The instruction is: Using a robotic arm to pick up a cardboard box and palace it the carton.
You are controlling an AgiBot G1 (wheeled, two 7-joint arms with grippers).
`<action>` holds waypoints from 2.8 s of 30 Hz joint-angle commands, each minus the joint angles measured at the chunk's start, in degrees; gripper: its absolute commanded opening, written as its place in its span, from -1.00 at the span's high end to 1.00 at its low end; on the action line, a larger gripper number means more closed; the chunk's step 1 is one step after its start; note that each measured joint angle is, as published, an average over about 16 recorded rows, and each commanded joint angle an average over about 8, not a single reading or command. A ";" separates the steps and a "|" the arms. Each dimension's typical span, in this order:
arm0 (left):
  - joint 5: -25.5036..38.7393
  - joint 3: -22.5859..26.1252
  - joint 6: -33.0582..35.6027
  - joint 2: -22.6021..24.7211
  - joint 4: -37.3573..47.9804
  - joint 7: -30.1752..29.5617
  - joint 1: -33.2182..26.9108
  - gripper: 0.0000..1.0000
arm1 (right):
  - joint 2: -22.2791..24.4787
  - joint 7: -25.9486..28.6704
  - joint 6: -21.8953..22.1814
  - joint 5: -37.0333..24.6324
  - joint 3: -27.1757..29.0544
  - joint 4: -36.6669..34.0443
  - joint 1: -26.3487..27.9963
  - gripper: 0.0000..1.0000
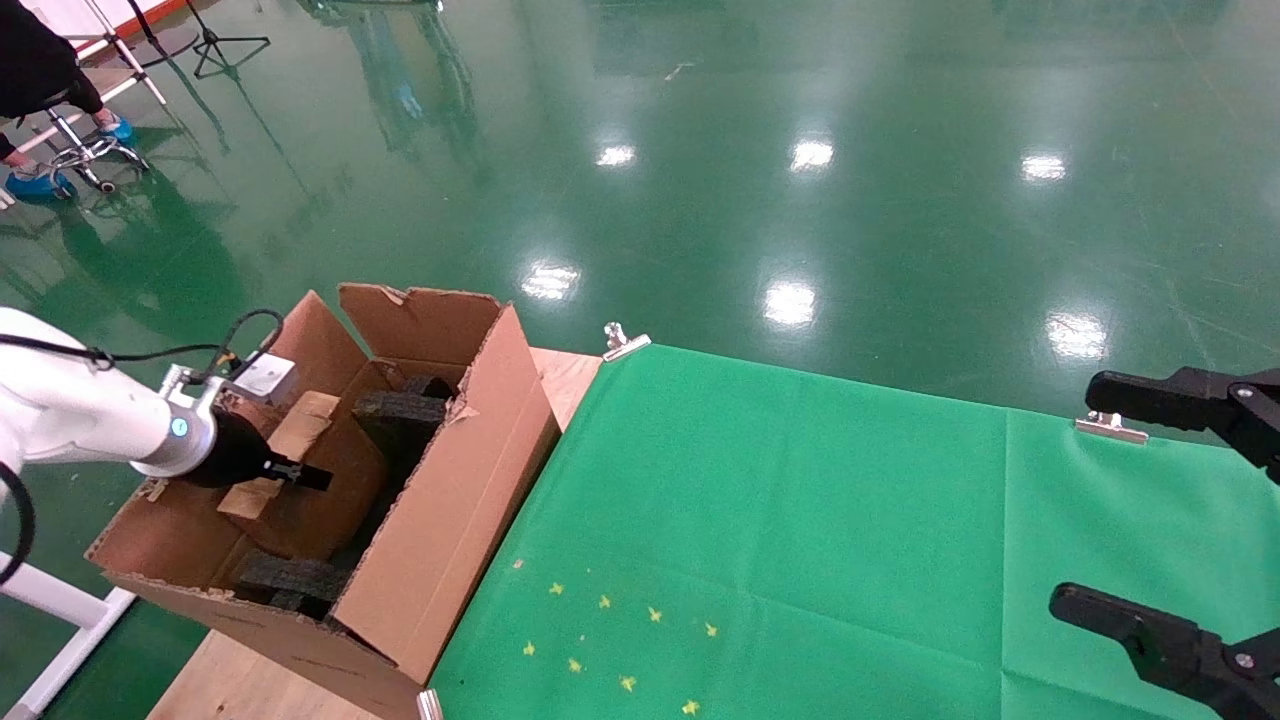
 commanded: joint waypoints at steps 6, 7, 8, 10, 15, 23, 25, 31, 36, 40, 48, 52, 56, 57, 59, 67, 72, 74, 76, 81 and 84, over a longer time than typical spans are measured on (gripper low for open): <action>-0.10 -0.07 -1.26 1.15 0.01 -1.52 1.95 0.98 | 0.00 0.00 0.00 0.00 0.00 0.00 0.00 -1.00; -0.11 -0.08 -1.36 1.31 0.03 -1.77 2.20 0.92 | 0.00 0.00 0.00 0.00 0.00 0.00 0.00 -1.00; -0.13 -0.09 -1.43 1.47 0.07 -2.04 2.42 0.81 | 0.00 0.00 0.00 0.00 0.00 0.00 0.00 -1.00; -0.16 -0.12 -1.62 1.73 0.13 -2.53 2.80 0.31 | 0.00 0.00 0.00 0.00 0.00 0.00 0.00 -1.00; -0.28 -0.20 -2.10 2.16 0.35 -3.57 3.41 -0.86 | 0.00 0.00 0.01 0.01 0.00 -0.01 -0.01 -1.00; -0.30 -0.21 -1.89 2.16 0.42 -3.51 3.34 -1.00 | 0.00 0.00 0.01 0.01 0.00 -0.02 -0.01 -1.00; -0.24 -0.17 -1.79 2.12 0.41 -3.46 3.20 -1.00 | 0.00 0.00 0.01 0.01 0.00 -0.02 -0.01 -1.00; 0.12 0.10 -1.68 2.03 0.46 -3.52 2.56 -1.00 | 0.00 0.00 0.02 0.01 0.01 -0.02 -0.01 -1.00; 0.29 0.24 -1.69 1.80 0.55 -3.67 1.84 -1.00 | 0.00 0.00 0.02 0.01 0.00 -0.02 -0.01 -1.00; 0.30 0.25 -1.57 1.60 0.59 -3.71 1.31 -1.00 | 0.00 0.00 0.02 0.01 0.00 -0.02 -0.01 -1.00; -0.06 0.00 -1.00 1.50 0.24 -3.36 0.53 -1.00 | 0.00 0.00 0.02 0.01 0.00 -0.02 -0.01 -1.00; -0.63 -0.41 -0.43 1.39 -0.24 -3.12 -0.26 -1.00 | 0.00 0.00 0.02 0.01 0.00 -0.02 -0.01 -1.00; -1.95 -1.32 1.02 0.71 -1.15 -2.87 -2.29 -1.00 | 0.00 0.00 0.02 0.01 0.00 -0.02 -0.01 -1.00; -2.47 -1.68 1.65 0.40 -1.48 -2.82 -3.07 -1.00 | 0.00 0.00 0.02 0.01 0.00 -0.02 -0.01 -1.00; -3.72 -2.56 3.23 -0.37 -2.23 -2.70 -4.75 -1.00 | 0.00 0.00 0.02 0.01 0.00 -0.02 -0.01 -1.00; -11.56 -7.85 13.75 -5.09 -6.05 -2.53 -11.73 -1.00 | 0.00 0.00 0.02 0.01 0.00 -0.02 -0.01 -1.00; -17.06 -11.34 23.10 -7.75 -7.26 -4.15 -14.34 -1.00 | 0.00 0.00 0.02 0.01 0.00 -0.02 -0.01 -1.00; -18.64 -12.31 25.88 -8.40 -7.31 -4.98 -14.80 -1.00 | 0.01 -0.01 0.02 0.01 0.00 -0.02 -0.01 -1.00; -20.01 -13.12 28.29 -8.87 -7.24 -5.74 -15.14 -1.00 | 0.01 -0.01 0.02 0.02 0.00 -0.03 -0.02 -1.00; -21.53 -14.00 30.99 -9.37 -7.18 -6.50 -15.59 -1.00 | 0.01 -0.01 0.03 0.03 0.00 -0.04 -0.03 -1.00; -21.26 -13.84 30.38 -9.24 -7.22 -6.28 -15.41 -1.00 | 0.01 -0.01 0.03 0.03 0.00 -0.04 -0.03 -1.00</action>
